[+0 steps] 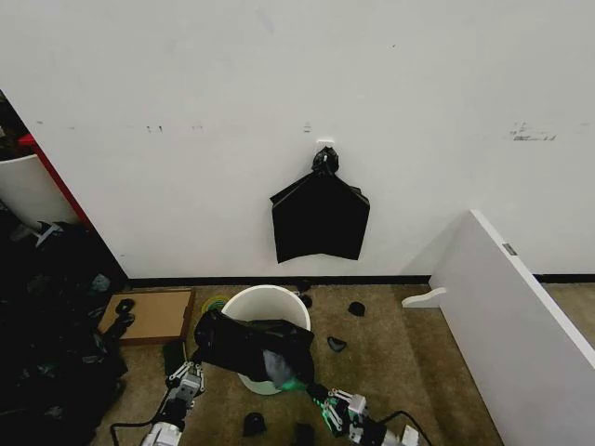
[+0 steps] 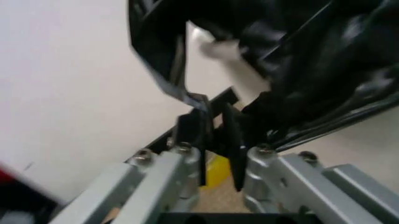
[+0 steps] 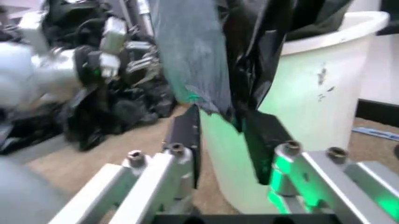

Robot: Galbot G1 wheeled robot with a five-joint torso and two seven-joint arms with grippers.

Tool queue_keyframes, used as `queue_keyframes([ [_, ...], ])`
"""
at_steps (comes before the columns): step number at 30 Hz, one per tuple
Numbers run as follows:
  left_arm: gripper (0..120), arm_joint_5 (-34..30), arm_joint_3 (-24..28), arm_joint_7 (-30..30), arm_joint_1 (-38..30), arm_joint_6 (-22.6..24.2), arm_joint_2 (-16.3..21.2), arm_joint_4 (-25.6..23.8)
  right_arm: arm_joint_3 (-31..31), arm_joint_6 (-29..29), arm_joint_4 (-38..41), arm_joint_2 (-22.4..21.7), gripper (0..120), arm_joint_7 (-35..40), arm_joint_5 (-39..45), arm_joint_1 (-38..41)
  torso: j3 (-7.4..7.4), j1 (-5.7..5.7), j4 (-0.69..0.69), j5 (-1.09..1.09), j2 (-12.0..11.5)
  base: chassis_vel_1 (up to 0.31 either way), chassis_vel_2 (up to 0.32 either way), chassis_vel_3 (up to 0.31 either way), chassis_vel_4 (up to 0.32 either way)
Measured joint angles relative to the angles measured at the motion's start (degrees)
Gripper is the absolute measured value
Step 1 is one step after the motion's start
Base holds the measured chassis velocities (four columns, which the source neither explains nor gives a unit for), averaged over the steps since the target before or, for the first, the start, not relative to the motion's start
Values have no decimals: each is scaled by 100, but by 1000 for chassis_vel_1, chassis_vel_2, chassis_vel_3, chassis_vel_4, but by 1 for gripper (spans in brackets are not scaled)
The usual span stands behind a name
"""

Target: Place the garbage bag over the trash bin.

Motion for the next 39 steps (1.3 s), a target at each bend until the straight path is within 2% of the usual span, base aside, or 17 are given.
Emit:
queue_keyframes([
  [3, 29, -74, -439, 832, 0, -197, 74, -150, 174, -44, 125, -33, 36, -334, -77, -114, 0, 0, 0, 1, 0, 0, 0, 0, 0],
  [5, 38, -157, -854, 1651, -134, -442, 109, -193, 261, -46, 223, -52, 46, -463, -157, -188, 0, 0, 0, 2, 0, 0, 0, 0, 0],
  [6, 38, -157, -854, 1651, -134, -442, 109, -193, 261, -46, 223, -52, 46, -463, -157, -188, 0, 0, 0, 2, 0, 0, 0, 0, 0],
  [7, 43, -202, -1108, 2244, -248, -627, 119, -193, 302, -47, 276, -63, 51, -508, -199, -224, 0, 0, -1, 1, 0, 0, 0, 0, 0],
  [8, 43, -213, -1173, 2398, -280, -679, 120, -191, 317, -47, 294, -65, 52, -519, -214, -234, 0, 0, -1, 1, 0, 0, 0, 0, 0],
  [9, 51, -235, -1476, 3070, -452, -958, 120, -147, 370, -40, 344, -70, 58, -549, -279, -260, 0, 0, -2, 2, 0, 0, 0, 0, 0],
  [12, 64, -254, -1886, 3739, -694, -1347, 136, -17, 472, 0, 427, -63, 71, -561, -418, -287, 0, 0, -2, 1, 0, 0, 0, 0, 0],
  [13, 64, -254, -1886, 3739, -694, -1347, 136, -17, 472, 0, 427, -63, 71, -561, -418, -287, 0, 0, -2, 1, 0, 0, 0, 0, 0],
  [15, 73, -518, -2008, 4090, -728, -1435, 161, 61, 508, 33, 497, -44, 81, -552, -475, -295, 0, 0, 0, 2, 0, 0, 0, 0, 0],
  [20, 93, -946, -2059, 4612, -776, -1422, 47, 330, 501, 87, 650, 28, 98, -357, -499, -286, 0, 0, 0, 1, 0, 0, 0, 0, 0],
  [22, 94, -975, -2057, 4653, -781, -1403, 22, 369, 499, 97, 663, 41, 98, -321, -499, -279, 0, 0, 0, 1, 0, 0, 0, 0, 0],
  [23, 98, -998, -2016, 4682, -790, -1353, -69, 490, 496, 128, 712, 73, 100, -198, -498, -263, 0, 0, 0, 2, 0, 0, 0, 0, 0],
  [24, 99, -995, -1985, 4650, -790, -1340, -101, 530, 486, 150, 742, 82, 100, -127, -513, -263, 0, 0, 1, 2, 0, 0, 0, 0, 0],
  [28, 100, -989, -1670, 4404, -671, -1279, -297, 597, 206, 403, 1190, 105, 100, 1002, -1151, -468, 0, 0, -1, 1, 0, 0, 0, 0, 0],
  [30, 100, -980, -1623, 4420, -639, -1279, -340, 584, 121, 419, 1308, 101, 100, 1244, -1348, -534, 0, 0, -1, 0, 0, 0, 0, 0, 0],
  [34, 100, -840, -1572, 4694, -569, -1341, -416, 530, -137, 387, 1687, 130, 100, 2233, -2163, -625, 0, 0, 0, 2, 0, 0, 0, 0, 0],
  [39, 100, -496, -1829, 4743, -611, -1525, -388, 569, -184, 297, 1738, 169, 100, 2516, -2296, -424, 0, 0, -1, 2, 0, 0, 0, 0, 0],
])
